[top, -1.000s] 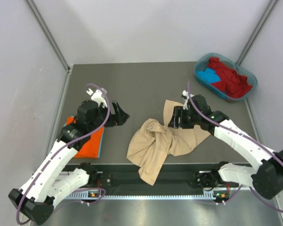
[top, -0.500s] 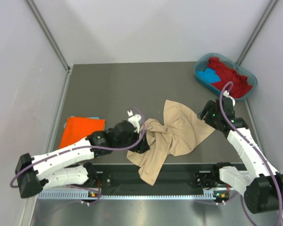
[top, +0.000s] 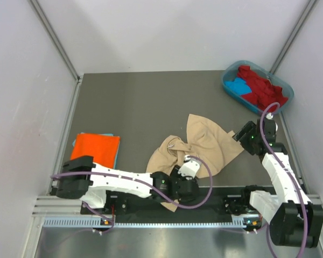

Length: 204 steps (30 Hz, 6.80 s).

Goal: Fold and stack the t-shirts
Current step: Flatten the tshirt out

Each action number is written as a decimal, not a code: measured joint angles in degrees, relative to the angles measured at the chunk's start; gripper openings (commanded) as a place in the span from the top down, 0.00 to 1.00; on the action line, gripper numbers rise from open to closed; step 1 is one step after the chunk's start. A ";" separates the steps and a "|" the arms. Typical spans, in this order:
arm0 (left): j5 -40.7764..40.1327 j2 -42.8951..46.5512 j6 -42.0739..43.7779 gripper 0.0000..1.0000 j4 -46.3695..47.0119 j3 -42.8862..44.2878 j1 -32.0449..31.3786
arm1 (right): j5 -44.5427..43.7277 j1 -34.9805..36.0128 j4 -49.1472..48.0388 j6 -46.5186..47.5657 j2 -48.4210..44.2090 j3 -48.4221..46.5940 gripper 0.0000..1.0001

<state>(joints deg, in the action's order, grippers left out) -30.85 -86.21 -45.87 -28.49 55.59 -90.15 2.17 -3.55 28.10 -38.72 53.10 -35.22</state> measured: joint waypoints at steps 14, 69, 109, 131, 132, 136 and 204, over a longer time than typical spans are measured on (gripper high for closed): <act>3.06 1.55 2.51 0.39 5.05 -2.05 26.29 | -2.03 -1.86 -4.57 -2.58 10.78 0.52 0.39; 30.25 12.41 20.44 0.50 1.81 -1.31 47.34 | -8.37 -1.11 4.11 -13.77 31.54 -19.19 0.55; 19.10 7.37 7.93 0.53 6.21 -7.80 42.93 | -5.33 1.90 0.96 -7.32 19.41 -9.42 0.54; 26.12 1.77 4.04 1.00 11.06 -13.33 48.39 | 4.70 26.08 -10.99 -1.86 14.84 -4.98 0.44; 25.97 2.19 4.20 1.00 10.43 -13.09 48.39 | 4.52 27.56 -11.32 -1.95 16.22 -4.98 0.44; 23.34 6.16 5.31 1.00 4.22 -9.92 48.39 | 2.99 31.47 -12.72 -3.10 21.16 -4.96 0.43; 6.71 -7.15 21.68 1.00 -2.73 1.92 22.03 | -2.49 14.21 -1.36 0.11 2.73 -6.99 0.59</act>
<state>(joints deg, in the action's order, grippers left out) -24.14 -93.36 -24.18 -31.22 57.52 -68.12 -0.32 10.66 26.74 -38.61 55.83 -42.22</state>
